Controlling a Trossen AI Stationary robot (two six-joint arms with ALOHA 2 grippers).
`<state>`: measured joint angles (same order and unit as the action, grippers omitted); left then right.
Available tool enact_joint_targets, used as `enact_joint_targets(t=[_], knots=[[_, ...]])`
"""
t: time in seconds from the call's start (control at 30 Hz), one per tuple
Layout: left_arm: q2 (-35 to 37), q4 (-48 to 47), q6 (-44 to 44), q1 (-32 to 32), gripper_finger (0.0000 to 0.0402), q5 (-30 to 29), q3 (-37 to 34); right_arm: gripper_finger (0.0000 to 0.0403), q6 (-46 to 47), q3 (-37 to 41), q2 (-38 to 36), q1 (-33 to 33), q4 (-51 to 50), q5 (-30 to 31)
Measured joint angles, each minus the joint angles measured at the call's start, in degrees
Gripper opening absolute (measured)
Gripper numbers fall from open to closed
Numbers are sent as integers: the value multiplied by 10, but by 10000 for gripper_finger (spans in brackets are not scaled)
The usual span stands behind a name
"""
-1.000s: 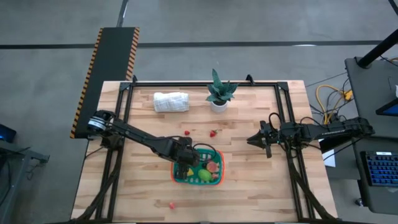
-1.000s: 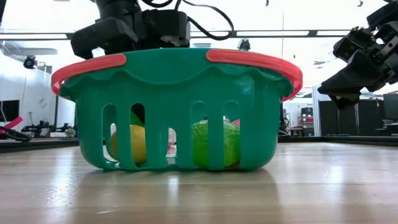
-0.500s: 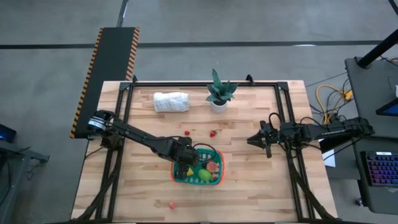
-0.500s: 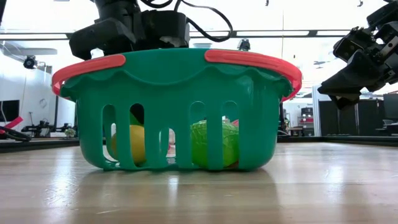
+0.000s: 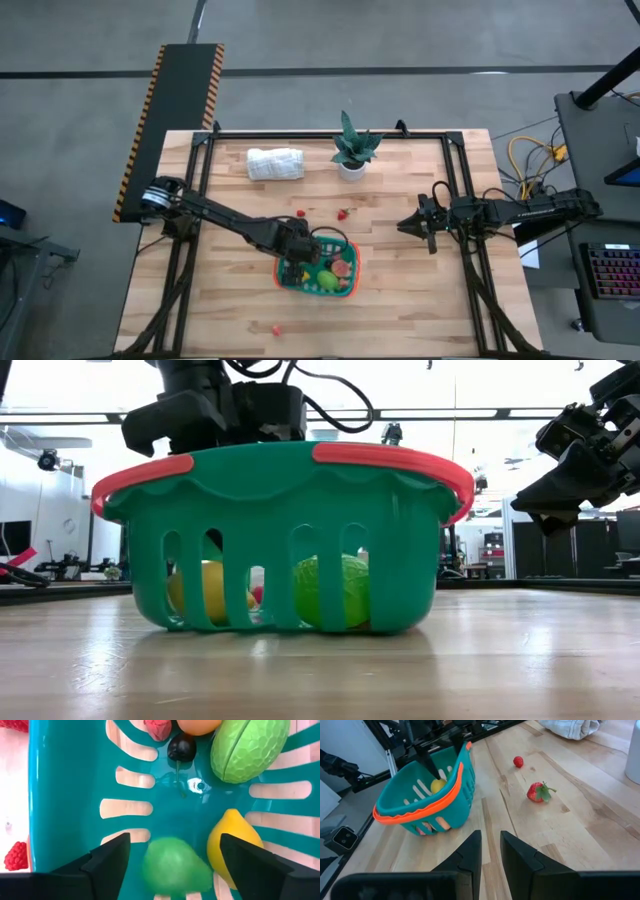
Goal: Pick and placing Produce into tupperware
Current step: Put the small pink peach into the blue bin
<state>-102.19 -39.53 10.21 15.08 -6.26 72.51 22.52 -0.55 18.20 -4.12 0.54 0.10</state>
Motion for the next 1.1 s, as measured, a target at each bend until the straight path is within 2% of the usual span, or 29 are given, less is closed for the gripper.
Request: enact_joint_targets(t=[0.13,0.33,0.67,0.9,1.1], knots=[[0,-5,-2,-1,314,1,3,63,0,0,0,0,0,0],[15,-5,-44,-1,317,23,33,63,0,0,0,0,0,0],[91,-1,-46,14,318,29,57,63,0,0,0,0,0,0],[151,1,-45,101,318,28,57,63,0,0,0,0,0,0],[167,6,1,200,318,-30,57,63,-1,0,0,0,0,0]])
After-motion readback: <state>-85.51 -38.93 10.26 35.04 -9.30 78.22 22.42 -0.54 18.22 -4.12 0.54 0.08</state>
